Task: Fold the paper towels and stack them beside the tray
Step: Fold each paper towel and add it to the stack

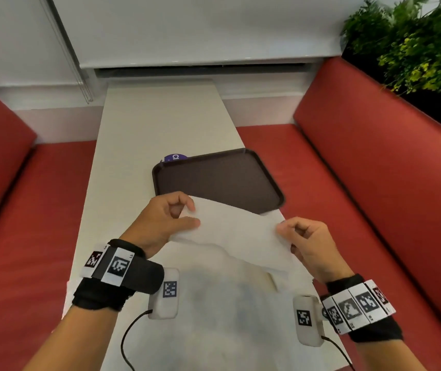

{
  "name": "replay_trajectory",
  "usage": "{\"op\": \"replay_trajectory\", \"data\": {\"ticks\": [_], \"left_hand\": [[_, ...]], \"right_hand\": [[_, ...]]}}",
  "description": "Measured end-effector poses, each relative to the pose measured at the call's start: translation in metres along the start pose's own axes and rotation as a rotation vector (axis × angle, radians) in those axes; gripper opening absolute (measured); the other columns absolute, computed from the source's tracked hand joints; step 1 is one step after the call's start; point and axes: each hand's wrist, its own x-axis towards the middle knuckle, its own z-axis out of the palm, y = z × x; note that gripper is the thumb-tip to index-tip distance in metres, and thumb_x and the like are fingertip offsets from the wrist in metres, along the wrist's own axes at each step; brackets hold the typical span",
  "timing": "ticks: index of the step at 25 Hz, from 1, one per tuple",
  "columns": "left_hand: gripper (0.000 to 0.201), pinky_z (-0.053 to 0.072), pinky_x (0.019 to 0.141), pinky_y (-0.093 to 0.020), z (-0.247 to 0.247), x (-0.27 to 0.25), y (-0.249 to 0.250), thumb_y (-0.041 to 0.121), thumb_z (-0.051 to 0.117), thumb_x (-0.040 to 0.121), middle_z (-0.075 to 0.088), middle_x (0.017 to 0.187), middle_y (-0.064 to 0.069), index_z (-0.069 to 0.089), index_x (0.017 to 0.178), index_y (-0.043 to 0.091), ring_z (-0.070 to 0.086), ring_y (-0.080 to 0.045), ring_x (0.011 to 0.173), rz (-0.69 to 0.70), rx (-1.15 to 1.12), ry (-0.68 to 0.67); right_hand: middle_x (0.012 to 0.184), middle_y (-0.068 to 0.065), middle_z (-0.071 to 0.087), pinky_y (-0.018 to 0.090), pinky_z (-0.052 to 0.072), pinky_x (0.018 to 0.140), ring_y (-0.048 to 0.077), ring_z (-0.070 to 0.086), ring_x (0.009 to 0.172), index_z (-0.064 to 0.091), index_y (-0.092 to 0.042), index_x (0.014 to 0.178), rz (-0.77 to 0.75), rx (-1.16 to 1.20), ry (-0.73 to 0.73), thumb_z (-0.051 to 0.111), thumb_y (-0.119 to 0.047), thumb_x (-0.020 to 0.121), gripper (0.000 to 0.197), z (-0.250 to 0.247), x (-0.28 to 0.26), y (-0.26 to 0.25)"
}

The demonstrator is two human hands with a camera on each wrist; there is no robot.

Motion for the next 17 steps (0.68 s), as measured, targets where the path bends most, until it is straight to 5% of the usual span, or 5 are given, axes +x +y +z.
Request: {"op": "replay_trajectory", "data": {"ticks": [4,8,13,15,17], "left_hand": [[0.012,0.052,0.056,-0.023,0.038,0.043,-0.045,-0.001,0.072,0.075,0.068,0.081,-0.005,0.066,0.073,0.01,0.068,-0.015,0.062,-0.038,0.347,0.041],[0.015,0.048,0.065,-0.017,0.094,0.107,-0.086,0.006,0.065,0.082,0.069,0.075,0.0,0.071,0.084,0.02,0.062,-0.008,0.054,0.01,0.703,0.006],[0.032,0.042,0.102,-0.031,0.144,0.167,-0.132,0.005,0.056,0.087,0.064,0.119,-0.007,0.064,0.117,0.013,0.06,-0.03,0.102,-0.035,0.904,-0.127],[0.04,0.041,0.103,-0.032,0.151,0.182,-0.149,0.007,0.058,0.087,0.057,0.126,-0.01,0.057,0.127,0.013,0.057,-0.031,0.11,-0.075,0.985,-0.189],[0.048,0.041,0.103,-0.036,0.154,0.189,-0.165,0.012,0.06,0.087,0.048,0.13,-0.008,0.05,0.133,0.018,0.052,-0.03,0.116,-0.131,1.081,-0.238]], "right_hand": [[0.076,0.009,0.072,0.027,0.048,0.055,0.012,0.053,0.05,0.074,-0.009,0.079,0.061,-0.246,0.15,0.077,-0.002,0.075,0.009,-0.033,-0.019,0.053],[0.062,0.013,0.062,0.032,0.046,0.055,0.012,0.053,0.047,0.072,-0.019,0.078,0.21,-0.301,0.317,0.077,-0.002,0.075,0.017,-0.061,-0.026,0.097],[0.069,-0.01,0.069,0.009,0.047,0.06,-0.002,0.066,0.059,0.067,-0.033,0.09,0.273,-0.453,0.375,0.071,-0.011,0.084,0.023,-0.081,-0.008,0.127],[0.065,-0.005,0.069,0.002,0.043,0.06,0.002,0.067,0.061,0.066,-0.034,0.101,0.314,-0.509,0.347,0.067,-0.015,0.087,0.024,-0.087,0.002,0.137],[0.057,-0.006,0.065,0.007,0.046,0.072,0.017,0.067,0.072,0.061,-0.044,0.11,0.352,-0.618,0.275,0.063,-0.023,0.089,0.03,-0.092,0.008,0.154]]}}
